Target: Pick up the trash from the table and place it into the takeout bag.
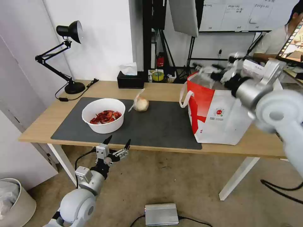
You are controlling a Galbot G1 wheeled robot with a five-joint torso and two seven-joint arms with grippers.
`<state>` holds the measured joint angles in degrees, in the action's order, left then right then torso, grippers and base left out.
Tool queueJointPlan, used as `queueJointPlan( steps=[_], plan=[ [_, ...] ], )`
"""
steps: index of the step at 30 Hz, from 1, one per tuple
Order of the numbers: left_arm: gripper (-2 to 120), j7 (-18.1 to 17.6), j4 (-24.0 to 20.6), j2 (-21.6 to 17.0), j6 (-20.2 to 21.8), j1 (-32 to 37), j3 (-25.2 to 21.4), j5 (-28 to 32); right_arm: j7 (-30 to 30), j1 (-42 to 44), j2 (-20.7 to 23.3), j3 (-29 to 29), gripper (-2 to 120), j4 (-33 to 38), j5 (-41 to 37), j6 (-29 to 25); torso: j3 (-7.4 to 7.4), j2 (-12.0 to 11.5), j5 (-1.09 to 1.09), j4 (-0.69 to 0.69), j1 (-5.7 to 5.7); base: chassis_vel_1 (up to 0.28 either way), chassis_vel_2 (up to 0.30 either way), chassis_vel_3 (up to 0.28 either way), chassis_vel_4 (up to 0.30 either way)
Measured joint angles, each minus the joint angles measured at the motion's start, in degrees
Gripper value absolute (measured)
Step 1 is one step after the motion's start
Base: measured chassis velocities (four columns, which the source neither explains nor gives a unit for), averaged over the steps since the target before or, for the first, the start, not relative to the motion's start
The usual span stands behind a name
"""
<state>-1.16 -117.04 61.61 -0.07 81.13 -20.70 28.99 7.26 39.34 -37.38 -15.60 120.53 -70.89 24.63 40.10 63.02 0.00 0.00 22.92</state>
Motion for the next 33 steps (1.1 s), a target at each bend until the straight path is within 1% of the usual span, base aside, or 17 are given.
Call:
queueJointPlan(
  steps=[2,3,6,7,10,11,14,15,17,19,20,21,24,25,27,30,33],
  plan=[
    [100,0.05,-0.01,-0.02,-0.14,-0.19,-0.27,0.0,-3.42,5.94,0.7,-0.98,100,2.74,4.54,-2.31,-0.01,0.0,0.0,-0.02,0.0,0.0,0.0,0.0,0.0],
    [100,0.05,-0.01,-0.02,-0.14,-0.19,-0.27,0.0,-3.42,5.94,0.7,-0.98,100,2.74,4.54,-2.31,-0.01,0.0,0.0,-0.02,0.0,0.0,0.0,0.0,0.0],
    [100,0.13,0.0,-0.13,-0.39,-0.06,-0.51,0.01,-3.78,13.18,-0.26,-2.36,100,6.09,9.11,-4.55,0.0,0.0,-0.01,0.02,0.0,0.0,0.0,0.0,0.0],
    [100,0.13,0.0,-0.13,-0.39,-0.06,-0.51,0.01,-3.78,13.18,-0.26,-2.36,100,6.09,9.11,-4.55,0.0,0.0,-0.01,0.02,0.0,0.0,0.0,0.0,0.0],
    [100,0.17,0.11,-0.19,-0.42,-0.03,-0.47,0.01,-3.3,20.86,-1.68,-4.44,100,9.05,15.61,-5.47,-0.01,0.01,0.01,0.0,0.0,0.0,0.0,0.0,0.0],
    [100,0.17,0.11,-0.19,-0.42,-0.03,-0.47,0.01,-3.3,20.86,-1.68,-4.44,100,9.05,15.61,-5.47,-0.01,0.01,0.01,0.0,0.0,0.0,0.0,0.0,0.0],
    [100,0.2,0.42,-0.17,-0.48,-0.03,-0.3,0.26,-3.76,28.94,-3.45,-6.26,100,10.01,21.69,-7.49,0.0,0.0,0.0,0.0,-0.01,0.0,0.0,0.0,0.0],
    [100,0.2,0.42,-0.17,-0.48,-0.03,-0.3,0.26,-3.76,28.94,-3.45,-6.26,100,10.01,21.69,-7.49,0.0,0.0,0.0,0.0,-0.01,0.0,0.0,0.0,0.0],
    [100,0.26,0.75,-0.27,-0.68,-0.04,-0.26,0.58,-4.84,34.41,-5.32,-6.67,100,9.51,26.48,-10.0,0.0,0.0,0.01,0.0,-0.01,0.0,0.0,0.0,0.0],
    [100,0.28,0.79,-0.31,-0.71,-0.04,-0.25,0.59,-4.91,34.76,-5.47,-6.7,100,9.45,26.79,-10.19,0.0,0.0,0.01,-0.01,-0.01,0.0,0.0,0.0,0.0],
    [100,0.34,0.99,-0.5,-1.0,-0.07,-0.24,0.6,-6.48,38.19,-7.21,-7.07,100,8.5,30.06,-12.55,-0.01,0.01,0.0,0.0,0.0,0.0,0.0,0.0,0.0],
    [100,0.34,0.99,-0.5,-1.0,-0.07,-0.24,0.6,-6.48,38.19,-7.21,-7.07,100,8.5,30.06,-12.55,-0.01,0.01,0.0,0.0,0.0,0.0,0.0,0.0,0.0],
    [100,0.44,1.24,-0.81,-1.37,-0.12,-0.34,0.59,-9.75,41.79,-9.53,-7.25,100,5.7,33.43,-18.36,0.0,0.0,0.0,0.0,-0.01,0.0,0.0,0.0,0.0],
    [100,0.44,1.24,-0.81,-1.37,-0.12,-0.34,0.59,-9.75,41.79,-9.53,-7.25,100,5.7,33.43,-18.36,0.0,0.0,0.0,0.0,-0.01,0.0,0.0,0.0,0.0],
    [100,0.48,1.27,-1.07,-1.52,-0.12,-0.47,0.59,-11.6,43.39,-10.95,-6.82,100,3.93,35.12,-22.29,0.0,0.0,0.0,0.0,0.0,0.0,0.0,0.0,0.0],
    [100,0.51,1.27,-1.3,-1.57,-0.12,-0.65,0.62,-13.31,44.55,-12.37,-6.2,100,2.07,36.77,-26.14,0.0,0.0,0.0,0.0,0.0,0.0,0.0,0.0,0.0],
    [100,0.51,1.22,-1.38,-1.61,-0.07,-0.82,0.69,-14.02,45.4,-13.45,-5.81,100,0.66,37.43,-28.23,0.0,0.0,0.0,0.0,0.0,0.0,0.0,0.0,0.0]
  ],
)
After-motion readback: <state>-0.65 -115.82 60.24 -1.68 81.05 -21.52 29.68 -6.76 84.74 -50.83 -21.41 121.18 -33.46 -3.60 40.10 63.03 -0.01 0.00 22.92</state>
